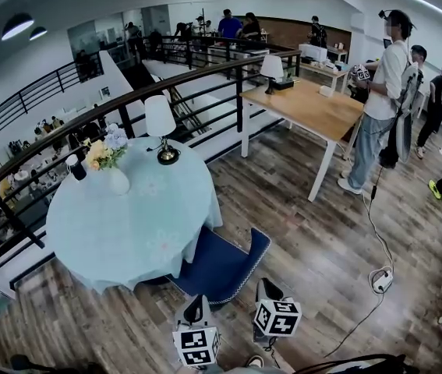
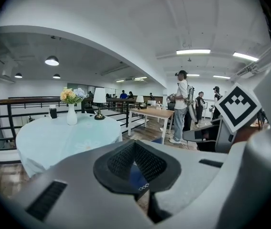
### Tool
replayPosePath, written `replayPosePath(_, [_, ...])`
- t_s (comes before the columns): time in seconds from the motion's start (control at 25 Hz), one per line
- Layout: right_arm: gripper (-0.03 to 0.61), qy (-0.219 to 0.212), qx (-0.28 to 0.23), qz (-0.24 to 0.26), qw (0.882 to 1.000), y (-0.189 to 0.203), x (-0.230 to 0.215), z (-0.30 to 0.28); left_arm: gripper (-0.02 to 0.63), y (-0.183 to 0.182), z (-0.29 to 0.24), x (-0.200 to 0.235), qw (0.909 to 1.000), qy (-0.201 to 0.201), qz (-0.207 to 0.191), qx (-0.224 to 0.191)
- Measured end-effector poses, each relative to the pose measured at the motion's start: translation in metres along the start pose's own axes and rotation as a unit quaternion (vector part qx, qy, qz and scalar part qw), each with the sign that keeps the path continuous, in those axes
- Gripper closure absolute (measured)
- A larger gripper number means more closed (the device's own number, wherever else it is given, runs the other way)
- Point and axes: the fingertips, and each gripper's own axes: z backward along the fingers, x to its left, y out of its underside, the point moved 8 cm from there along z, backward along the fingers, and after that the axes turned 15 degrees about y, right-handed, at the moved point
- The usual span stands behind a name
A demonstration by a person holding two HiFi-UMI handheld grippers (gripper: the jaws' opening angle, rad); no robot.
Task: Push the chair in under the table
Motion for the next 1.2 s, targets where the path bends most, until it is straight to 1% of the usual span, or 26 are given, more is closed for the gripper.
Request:
replayPosePath(0.2, [0.555,-0.049,-0.014,0.016,0.999,-0.003,0.003,0.019,0.615,-0.004,-0.005,-0.018,1.0,0.007,0.003,-0.004])
replayPosePath(0.32, [0.555,-0.066,-0.019,0.03,0.997,0.002,0.002,0.025,0.615,-0.003,-0.007,-0.026,0.9999,0.008,0.008,-0.002])
replayPosePath(0.52, [0.557,-0.071,-0.013,0.036,0.997,0.014,-0.004,0.032,0.615,0.002,-0.007,-0.035,0.9999,0.01,0.013,0.003])
replayPosePath(0.76, [0.56,-0.076,-0.013,0.042,0.996,0.02,-0.007,0.041,0.615,0.003,-0.003,-0.042,0.9998,0.013,0.014,0.004])
replayPosePath(0.92, [0.561,-0.086,-0.015,0.067,0.994,0.022,-0.002,0.047,0.615,0.004,0.001,-0.043,0.9998,0.014,0.013,0.002])
replayPosePath(1.2, [0.561,-0.089,-0.008,0.074,0.993,0.027,0.007,0.048,0.615,0.005,0.005,-0.039,0.9997,0.011,0.021,0.005])
